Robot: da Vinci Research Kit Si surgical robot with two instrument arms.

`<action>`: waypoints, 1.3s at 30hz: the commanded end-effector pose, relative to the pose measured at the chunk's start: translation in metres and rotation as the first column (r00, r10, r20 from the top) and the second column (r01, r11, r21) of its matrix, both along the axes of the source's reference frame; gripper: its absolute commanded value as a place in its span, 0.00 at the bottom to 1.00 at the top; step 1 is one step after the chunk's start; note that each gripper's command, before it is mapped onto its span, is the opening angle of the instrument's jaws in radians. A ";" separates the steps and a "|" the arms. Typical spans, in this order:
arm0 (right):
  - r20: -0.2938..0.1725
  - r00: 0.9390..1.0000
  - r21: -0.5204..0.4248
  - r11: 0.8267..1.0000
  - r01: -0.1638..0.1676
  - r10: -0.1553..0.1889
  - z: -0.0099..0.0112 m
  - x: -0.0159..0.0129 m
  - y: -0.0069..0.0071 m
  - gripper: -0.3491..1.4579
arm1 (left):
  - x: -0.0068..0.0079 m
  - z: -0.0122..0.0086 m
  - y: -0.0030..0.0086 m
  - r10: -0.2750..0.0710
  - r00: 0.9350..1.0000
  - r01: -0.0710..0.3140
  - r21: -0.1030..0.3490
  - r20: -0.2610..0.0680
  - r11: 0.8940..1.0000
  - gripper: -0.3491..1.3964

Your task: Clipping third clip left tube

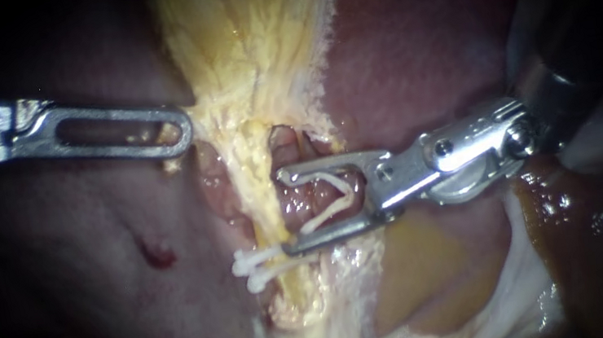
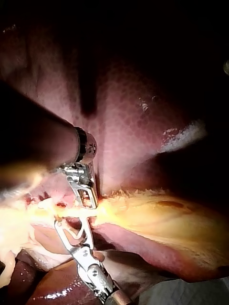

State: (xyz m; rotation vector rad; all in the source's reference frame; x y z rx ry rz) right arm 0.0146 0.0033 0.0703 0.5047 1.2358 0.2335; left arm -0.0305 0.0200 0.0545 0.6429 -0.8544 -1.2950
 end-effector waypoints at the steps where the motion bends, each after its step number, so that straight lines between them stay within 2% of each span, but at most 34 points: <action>1: 0.001 1.000 0.006 1.000 -0.001 0.001 0.0004 -0.0001 0.0001 0.47 | 0.0000 -0.0001 0.0000 0.001 1.000 -0.001 0.000 0.001 1.000 0.00; 5: -0.004 1.000 0.032 0.999 0.004 -0.004 0.0017 -0.0005 0.0006 0.47 | -0.0001 -0.0002 0.0000 0.000 1.000 0.000 0.000 0.000 1.000 0.00; 10: -0.010 1.000 0.063 0.998 0.011 -0.011 0.0021 -0.0006 0.0007 0.47 | -0.0001 -0.0002 -0.0001 0.000 1.000 0.000 0.000 0.000 1.000 0.00; 20: -0.086 0.996 0.146 0.989 0.035 -0.023 0.0020 0.0008 0.0006 0.47 | -0.0002 -0.0002 -0.0001 -0.001 1.000 0.001 0.000 0.000 1.000 0.00; 25: -0.101 0.994 0.168 0.985 0.049 -0.032 0.0021 0.0018 0.0000 0.47 | -0.0002 -0.0003 -0.0001 -0.001 1.000 0.001 0.000 -0.001 1.000 0.00; 32: -0.155 0.987 0.203 0.976 0.074 -0.043 0.0021 0.0035 -0.0009 0.47 | -0.0003 -0.0002 -0.0001 -0.002 1.000 0.002 0.000 -0.001 1.000 0.00; 39: -0.207 0.978 0.240 0.967 0.091 -0.041 0.0021 0.0055 -0.0009 0.46 | -0.0006 -0.0002 0.0000 -0.001 1.000 0.001 0.001 0.001 1.000 0.00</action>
